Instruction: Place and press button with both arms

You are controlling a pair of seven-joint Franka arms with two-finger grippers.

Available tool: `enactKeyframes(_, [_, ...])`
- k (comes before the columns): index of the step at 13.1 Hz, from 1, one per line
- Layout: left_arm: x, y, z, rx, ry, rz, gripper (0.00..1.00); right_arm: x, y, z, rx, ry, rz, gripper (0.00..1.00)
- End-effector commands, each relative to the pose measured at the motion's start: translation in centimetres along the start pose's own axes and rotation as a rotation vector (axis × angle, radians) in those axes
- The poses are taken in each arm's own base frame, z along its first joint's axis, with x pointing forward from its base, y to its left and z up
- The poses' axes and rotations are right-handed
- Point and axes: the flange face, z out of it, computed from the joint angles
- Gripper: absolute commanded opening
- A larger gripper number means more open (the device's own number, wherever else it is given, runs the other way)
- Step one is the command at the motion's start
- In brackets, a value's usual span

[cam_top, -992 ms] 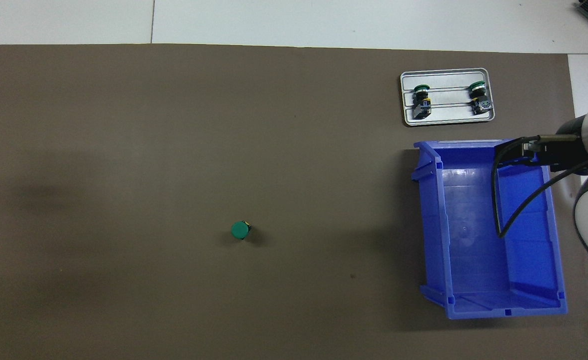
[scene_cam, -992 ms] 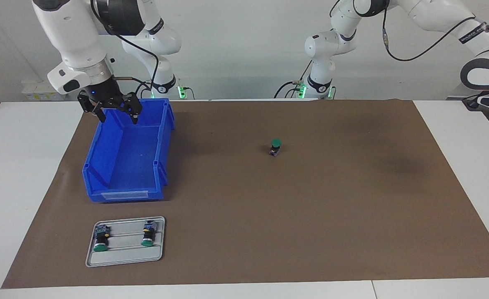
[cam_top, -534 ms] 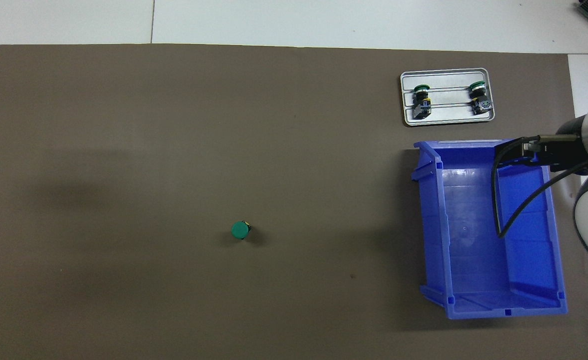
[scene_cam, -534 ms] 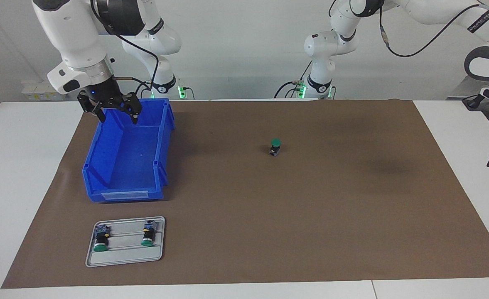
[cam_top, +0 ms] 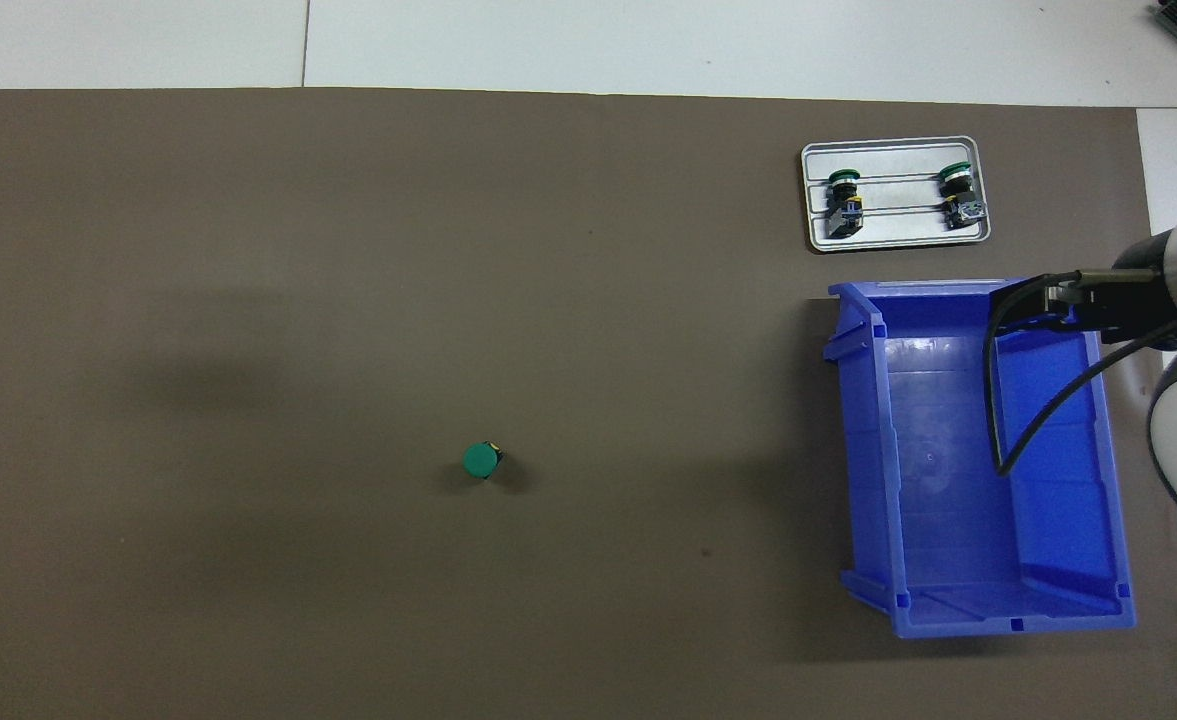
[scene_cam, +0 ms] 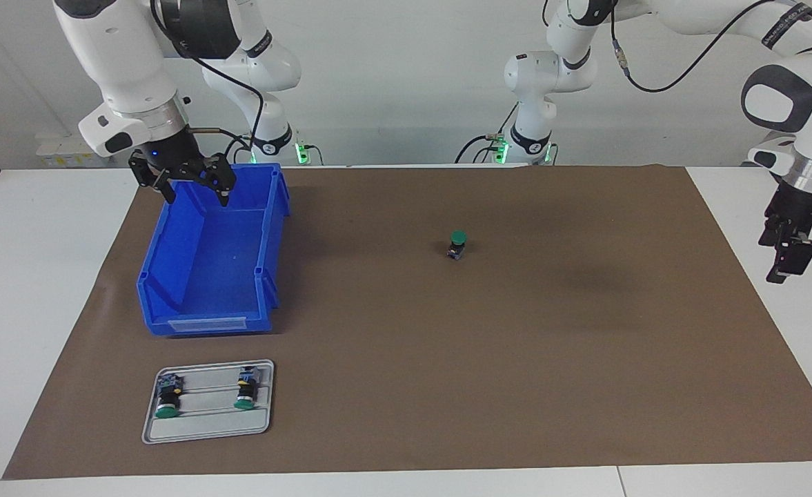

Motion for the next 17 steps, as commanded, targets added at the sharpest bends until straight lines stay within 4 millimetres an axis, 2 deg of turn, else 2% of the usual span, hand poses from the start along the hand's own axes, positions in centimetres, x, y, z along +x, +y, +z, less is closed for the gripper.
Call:
enactKeyframes(1, [2.0, 0.0, -1.7, -0.03, 0.02, -0.242, 1.0, -0.3, 0.2, 0.0, 0.005, -0.009, -0.008, 1.0])
enactKeyframes(3, [3.4, -0.5, -2.1, -0.026, 0.06, -0.456, 1.0, -0.3, 0.2, 0.0, 0.005, -0.009, -0.008, 1.0])
enactKeyframes(5, [4.3, -1.0, -2.3, -0.021, 0.138, -0.747, 1.0, -0.3, 0.2, 0.0, 0.005, -0.009, -0.01, 1.0])
enactKeyframes(7, [6.4, -2.3, -2.8, -0.024, 0.177, -1.005, 1.0, -0.3, 0.2, 0.0, 0.005, -0.009, -0.008, 1.0])
enactKeyframes(10, [9.9, -3.8, -3.0, -0.056, 0.188, -1.314, 1.0, -0.3, 0.2, 0.0, 0.005, -0.009, -0.008, 1.0])
enactKeyframes(12, [11.4, -3.9, -3.0, -0.087, 0.19, -1.462, 1.0, -0.3, 0.2, 0.0, 0.005, -0.009, -0.008, 1.0])
enactKeyframes(14, [14.8, -3.7, -2.4, -0.137, 0.184, -1.576, 1.0, -0.3, 0.2, 0.0, 0.005, -0.009, -0.008, 1.0])
enactKeyframes(17, [22.0, -3.0, -1.7, -0.215, 0.17, -1.713, 0.99, -0.3, 0.4, 0.0, 0.004, -0.011, -0.011, 1.0])
